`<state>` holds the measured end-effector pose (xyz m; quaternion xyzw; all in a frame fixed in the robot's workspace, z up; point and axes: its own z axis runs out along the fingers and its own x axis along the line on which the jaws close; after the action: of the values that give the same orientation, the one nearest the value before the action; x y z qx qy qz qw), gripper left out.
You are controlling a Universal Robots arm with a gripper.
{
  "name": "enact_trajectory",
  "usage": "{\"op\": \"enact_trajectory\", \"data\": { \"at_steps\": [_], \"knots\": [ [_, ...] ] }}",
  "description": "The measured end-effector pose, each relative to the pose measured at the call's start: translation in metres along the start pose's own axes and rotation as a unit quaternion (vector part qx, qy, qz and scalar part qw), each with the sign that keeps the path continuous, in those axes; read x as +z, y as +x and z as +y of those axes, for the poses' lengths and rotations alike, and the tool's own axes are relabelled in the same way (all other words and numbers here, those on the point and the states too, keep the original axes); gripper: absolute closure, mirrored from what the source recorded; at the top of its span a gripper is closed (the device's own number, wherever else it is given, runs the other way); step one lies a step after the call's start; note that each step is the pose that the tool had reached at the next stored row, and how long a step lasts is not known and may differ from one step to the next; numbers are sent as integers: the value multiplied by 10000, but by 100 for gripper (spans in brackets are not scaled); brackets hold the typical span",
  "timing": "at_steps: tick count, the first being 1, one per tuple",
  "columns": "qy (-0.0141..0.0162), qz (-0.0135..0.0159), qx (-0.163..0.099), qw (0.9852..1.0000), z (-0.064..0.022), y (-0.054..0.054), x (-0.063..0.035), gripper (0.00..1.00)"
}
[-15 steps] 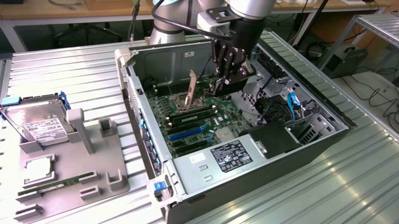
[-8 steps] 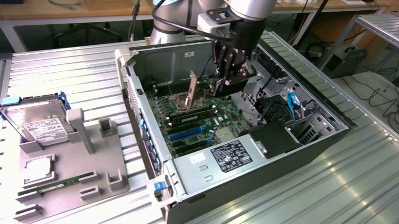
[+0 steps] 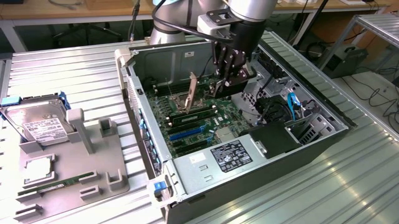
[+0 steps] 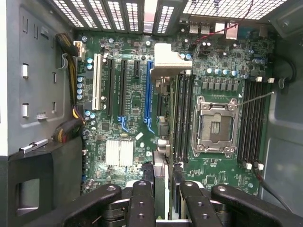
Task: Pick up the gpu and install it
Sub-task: 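Insert the gpu into the slot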
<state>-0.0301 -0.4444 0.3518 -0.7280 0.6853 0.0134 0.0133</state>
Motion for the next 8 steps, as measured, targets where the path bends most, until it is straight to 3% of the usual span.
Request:
{"op": "enact_trajectory", "data": {
  "at_steps": [8],
  "knots": [
    [0,0,0,10000,13,16,8,74]
  ]
}}
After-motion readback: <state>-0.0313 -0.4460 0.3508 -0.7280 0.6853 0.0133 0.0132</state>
